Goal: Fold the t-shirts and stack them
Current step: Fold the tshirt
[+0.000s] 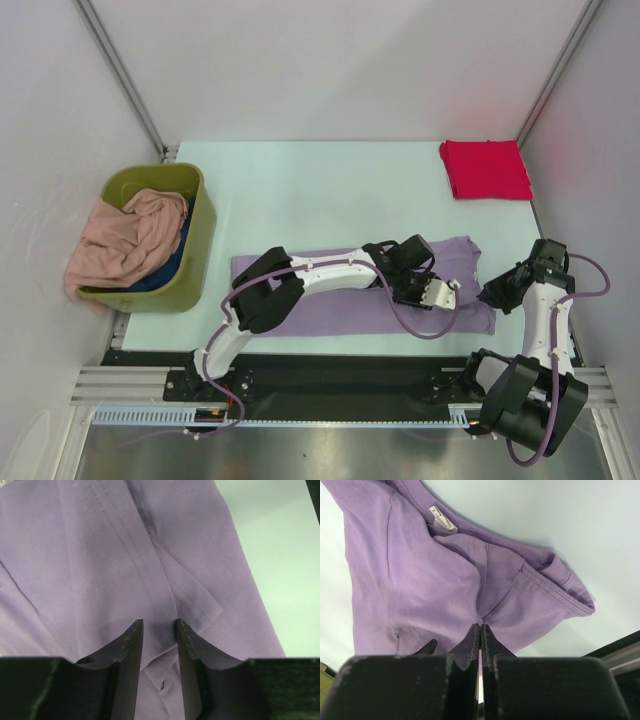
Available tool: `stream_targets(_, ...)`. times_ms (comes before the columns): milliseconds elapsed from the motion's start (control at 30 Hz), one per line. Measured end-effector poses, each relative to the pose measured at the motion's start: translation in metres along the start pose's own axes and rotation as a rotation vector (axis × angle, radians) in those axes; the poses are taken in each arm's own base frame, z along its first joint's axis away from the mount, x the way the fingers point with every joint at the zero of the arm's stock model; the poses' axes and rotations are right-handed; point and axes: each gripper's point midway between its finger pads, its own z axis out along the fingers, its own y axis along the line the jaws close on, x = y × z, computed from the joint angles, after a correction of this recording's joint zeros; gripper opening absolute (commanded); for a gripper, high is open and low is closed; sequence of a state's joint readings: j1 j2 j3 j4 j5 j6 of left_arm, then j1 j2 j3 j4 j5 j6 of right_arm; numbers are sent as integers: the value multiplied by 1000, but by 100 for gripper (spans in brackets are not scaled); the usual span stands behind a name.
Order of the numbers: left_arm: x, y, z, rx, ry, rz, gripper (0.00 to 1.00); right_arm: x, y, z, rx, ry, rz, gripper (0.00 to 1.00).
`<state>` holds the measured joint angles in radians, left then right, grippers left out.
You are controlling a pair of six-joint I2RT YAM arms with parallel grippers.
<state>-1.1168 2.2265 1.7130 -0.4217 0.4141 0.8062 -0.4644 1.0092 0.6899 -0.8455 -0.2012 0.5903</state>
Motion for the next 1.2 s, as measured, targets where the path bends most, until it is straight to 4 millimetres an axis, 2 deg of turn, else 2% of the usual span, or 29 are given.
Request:
stream_targets(100,2,-5,0,20,6,2,44,0,0,0,0,-1,2,0)
stream_targets(167,5,-11,1,39,15,0,39,-1,0,0,0,-1,3,0)
stream_targets(200,6,-13,2,47,19,-2,30,-1,0,0,-1,-1,4,0)
stream_targets(267,9,-18,3,59,30,-8,22,-1,0,0,-2,-2,5,0)
stream_targets(300,10,-19,3,61,33,-9,14,-1,0,0,-4,-1,6,0)
stream_targets(400,10,-19,3,59,36,-7,5,-1,0,0,-5,-1,8,0)
stream_targets(533,7,-16,1,55,36,-6,5,-2,0,0,-4,-3,11,0)
stream_targets(633,3,-12,-1,46,31,0,16,-2,-1,0,-4,-4,14,0)
stream_targets(767,5,-14,-2,49,41,-9,19,-2,-1,0,-3,-4,14,0)
stream_targets(1100,3,-10,-3,29,44,-34,3,-2,-1,0,-4,-4,15,0)
stream_targets(1167,3,-8,-4,23,43,-36,8,-2,-1,0,-4,-4,15,0)
stream_targets(1200,2,-7,-4,22,41,-35,19,-2,-1,0,-4,-4,15,0)
